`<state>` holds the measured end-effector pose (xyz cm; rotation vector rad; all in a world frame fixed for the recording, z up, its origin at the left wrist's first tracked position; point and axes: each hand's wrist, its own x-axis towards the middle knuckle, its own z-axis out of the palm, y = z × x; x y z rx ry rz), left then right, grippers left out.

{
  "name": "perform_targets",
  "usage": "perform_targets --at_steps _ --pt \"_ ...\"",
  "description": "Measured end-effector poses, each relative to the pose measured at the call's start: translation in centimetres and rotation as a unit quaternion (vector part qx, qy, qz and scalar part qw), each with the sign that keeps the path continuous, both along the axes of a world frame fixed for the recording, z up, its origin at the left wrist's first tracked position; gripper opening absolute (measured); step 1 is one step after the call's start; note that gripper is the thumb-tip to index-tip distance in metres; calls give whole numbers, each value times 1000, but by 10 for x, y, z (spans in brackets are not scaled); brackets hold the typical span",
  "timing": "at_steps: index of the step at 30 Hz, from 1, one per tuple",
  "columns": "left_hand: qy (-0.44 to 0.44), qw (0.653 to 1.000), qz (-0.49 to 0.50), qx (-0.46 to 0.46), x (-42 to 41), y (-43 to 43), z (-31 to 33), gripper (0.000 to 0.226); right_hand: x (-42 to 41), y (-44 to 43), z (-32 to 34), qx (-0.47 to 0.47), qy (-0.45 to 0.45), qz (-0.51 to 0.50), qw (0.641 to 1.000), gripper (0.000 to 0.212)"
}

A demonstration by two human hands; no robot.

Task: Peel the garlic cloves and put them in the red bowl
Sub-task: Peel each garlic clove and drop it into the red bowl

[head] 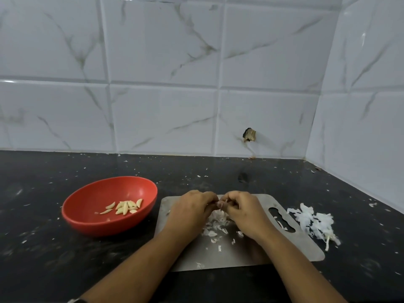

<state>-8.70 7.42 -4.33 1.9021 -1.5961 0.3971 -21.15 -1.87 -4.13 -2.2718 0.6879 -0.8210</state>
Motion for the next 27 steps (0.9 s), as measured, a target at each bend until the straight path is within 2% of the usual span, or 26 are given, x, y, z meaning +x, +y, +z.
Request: perform_targets --at_steps 3,8,11,15,19,22,24,27 --pt "-27 999 26 18 1 0 1 30 -2 0 -2 -12 -5 -7 1000 13" --pt "-18 999 25 9 -2 3 2 27 -6 2 -2 -18 -29 -12 999 18" --pt "-4 1000 9 15 -3 5 1 25 -5 6 -2 -35 -24 -19 999 19" --pt "-44 998 31 36 -6 7 4 26 -6 9 -3 -51 -13 -22 998 15" --pt "-75 994 50 53 -10 9 6 17 -6 10 -2 -108 -16 -25 994 14" --pt "-95 993 56 45 -15 16 9 21 -6 11 -2 -167 -5 -26 986 12" --pt "-74 997 30 24 -14 16 6 25 -6 11 -1 -184 -2 -17 983 11" --pt "56 997 -47 36 -5 8 0 21 -8 10 -1 -174 -22 -15 984 10"
